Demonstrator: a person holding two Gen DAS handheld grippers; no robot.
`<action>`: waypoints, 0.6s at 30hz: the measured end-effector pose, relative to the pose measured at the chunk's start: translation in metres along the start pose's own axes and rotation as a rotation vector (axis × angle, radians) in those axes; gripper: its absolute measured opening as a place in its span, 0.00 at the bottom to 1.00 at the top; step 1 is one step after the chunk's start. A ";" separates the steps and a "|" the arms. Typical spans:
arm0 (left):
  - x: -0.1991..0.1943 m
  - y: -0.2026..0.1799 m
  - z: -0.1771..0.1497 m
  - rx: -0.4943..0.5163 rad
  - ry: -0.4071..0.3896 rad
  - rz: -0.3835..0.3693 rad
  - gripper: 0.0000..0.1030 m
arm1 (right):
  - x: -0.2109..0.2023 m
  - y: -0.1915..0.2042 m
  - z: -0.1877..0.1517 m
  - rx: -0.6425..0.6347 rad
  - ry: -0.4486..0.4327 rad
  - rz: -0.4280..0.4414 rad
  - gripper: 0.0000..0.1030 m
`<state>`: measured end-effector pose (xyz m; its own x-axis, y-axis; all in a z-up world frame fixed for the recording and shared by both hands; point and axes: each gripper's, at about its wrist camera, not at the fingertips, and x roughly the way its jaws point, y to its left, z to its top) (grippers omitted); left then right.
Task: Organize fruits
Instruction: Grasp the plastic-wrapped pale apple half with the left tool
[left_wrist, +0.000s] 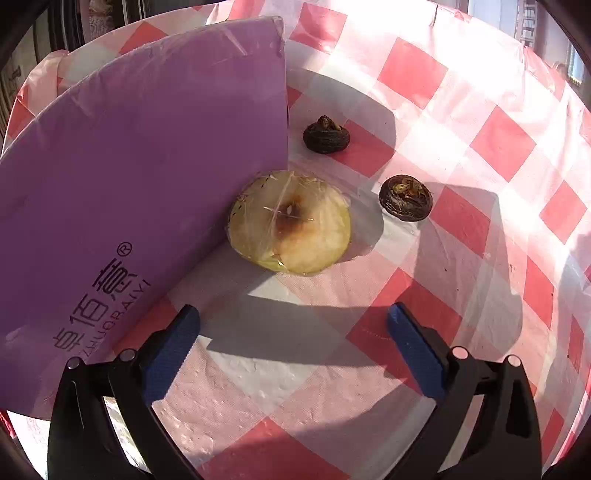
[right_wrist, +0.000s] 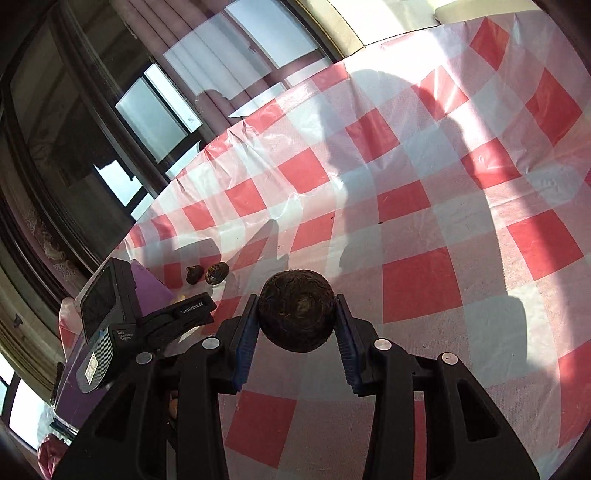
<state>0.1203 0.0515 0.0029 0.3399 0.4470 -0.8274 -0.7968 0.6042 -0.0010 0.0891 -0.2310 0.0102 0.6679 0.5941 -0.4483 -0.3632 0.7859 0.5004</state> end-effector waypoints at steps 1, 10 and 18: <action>0.005 -0.004 0.009 -0.042 0.002 0.029 0.99 | -0.001 0.000 0.000 -0.001 -0.003 0.005 0.39; 0.017 -0.021 0.043 -0.136 -0.017 0.099 0.83 | 0.003 0.000 0.000 -0.004 0.008 0.007 0.39; -0.028 -0.006 -0.005 0.092 -0.070 -0.199 0.57 | 0.002 0.000 0.000 -0.002 0.005 0.002 0.39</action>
<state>0.1134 0.0322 0.0234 0.5225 0.3557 -0.7749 -0.6624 0.7416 -0.1063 0.0903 -0.2293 0.0089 0.6637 0.5965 -0.4514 -0.3661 0.7852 0.4994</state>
